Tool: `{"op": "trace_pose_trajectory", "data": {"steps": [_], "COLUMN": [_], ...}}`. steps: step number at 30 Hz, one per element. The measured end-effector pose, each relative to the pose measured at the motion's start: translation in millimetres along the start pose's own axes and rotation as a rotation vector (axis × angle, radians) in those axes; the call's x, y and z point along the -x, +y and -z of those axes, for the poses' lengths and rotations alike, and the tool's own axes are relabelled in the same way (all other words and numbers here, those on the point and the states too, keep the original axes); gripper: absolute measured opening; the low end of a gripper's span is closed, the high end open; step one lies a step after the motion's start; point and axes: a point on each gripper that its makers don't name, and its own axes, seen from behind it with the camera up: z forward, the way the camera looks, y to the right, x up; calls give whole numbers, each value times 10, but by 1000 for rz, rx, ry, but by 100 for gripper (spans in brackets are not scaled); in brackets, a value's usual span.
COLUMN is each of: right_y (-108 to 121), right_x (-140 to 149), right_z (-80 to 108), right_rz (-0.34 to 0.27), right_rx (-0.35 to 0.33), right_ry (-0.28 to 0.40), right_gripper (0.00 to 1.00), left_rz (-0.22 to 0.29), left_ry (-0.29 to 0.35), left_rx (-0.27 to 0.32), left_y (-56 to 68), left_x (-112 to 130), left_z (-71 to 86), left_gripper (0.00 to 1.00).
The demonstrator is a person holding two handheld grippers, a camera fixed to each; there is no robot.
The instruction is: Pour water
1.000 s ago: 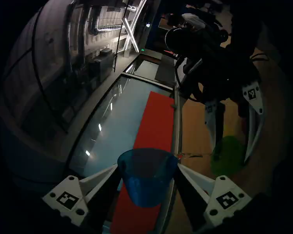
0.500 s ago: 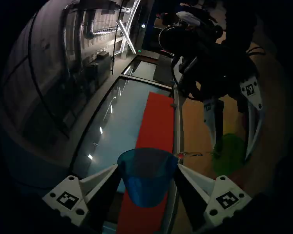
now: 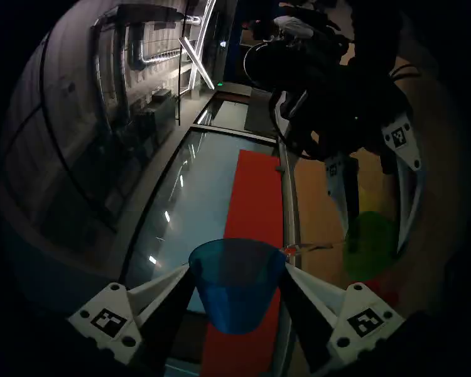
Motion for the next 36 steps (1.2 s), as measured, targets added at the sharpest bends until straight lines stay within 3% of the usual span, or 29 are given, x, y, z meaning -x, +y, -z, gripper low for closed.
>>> {"op": "trace_pose_trajectory", "data": {"steps": [36], "right_y": [8], "right_x": [5], "right_z": [17], "right_rz": [-1], "right_rx": [6], "right_ry": [1], "right_gripper": [90], "left_rz": [-180], "left_ry": [-2], "left_rx": [-17], "left_y": [-51], "left_x": [-47], "left_z": [-48], "left_gripper": [86]}}
